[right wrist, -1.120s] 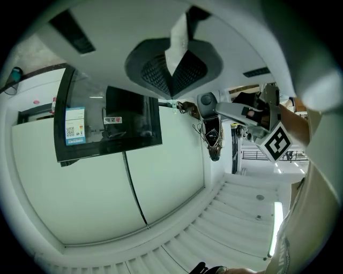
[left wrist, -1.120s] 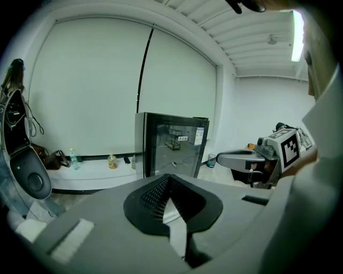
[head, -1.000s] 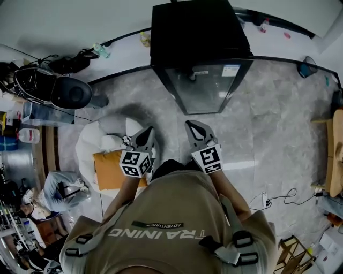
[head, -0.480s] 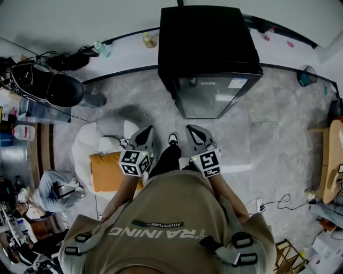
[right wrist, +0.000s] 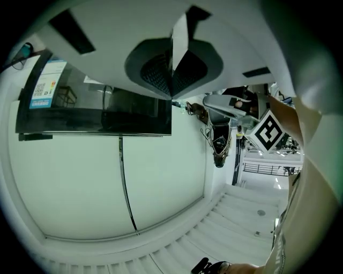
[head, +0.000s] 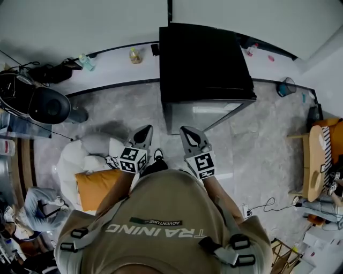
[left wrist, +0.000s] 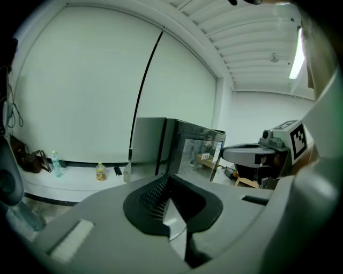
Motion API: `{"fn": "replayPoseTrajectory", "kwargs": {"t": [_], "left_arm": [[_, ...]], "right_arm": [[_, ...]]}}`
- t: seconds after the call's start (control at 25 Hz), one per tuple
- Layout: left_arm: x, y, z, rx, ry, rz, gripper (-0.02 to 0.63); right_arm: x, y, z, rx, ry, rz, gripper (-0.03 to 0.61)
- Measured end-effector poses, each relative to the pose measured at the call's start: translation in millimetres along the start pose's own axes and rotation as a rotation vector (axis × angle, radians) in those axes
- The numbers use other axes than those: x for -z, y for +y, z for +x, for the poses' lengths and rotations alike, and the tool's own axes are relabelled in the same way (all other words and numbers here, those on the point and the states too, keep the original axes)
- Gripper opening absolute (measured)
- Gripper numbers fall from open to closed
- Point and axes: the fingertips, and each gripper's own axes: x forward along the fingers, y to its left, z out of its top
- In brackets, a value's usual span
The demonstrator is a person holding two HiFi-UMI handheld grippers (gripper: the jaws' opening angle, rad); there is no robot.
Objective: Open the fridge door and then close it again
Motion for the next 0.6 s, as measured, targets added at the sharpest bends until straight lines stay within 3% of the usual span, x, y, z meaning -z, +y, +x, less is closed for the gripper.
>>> {"fn": "replayPoseTrajectory", "kwargs": {"t": [0.2, 0.48, 0.6], "left_arm": [[-2, 19, 21, 0.103, 0.038, 0.084, 0.002], [2, 31, 47, 0.229, 0.082, 0.117, 0.002], [7, 29, 52, 0.270, 0.107, 0.096, 0.002]], "right_arm": [[-15, -4, 30, 0.061, -0.021, 0.003, -0.005], [-23, -10, 59, 0.139, -0.034, 0.036, -0.005], [-22, -6, 63, 0.144, -0.010, 0.052, -0.005]]}}
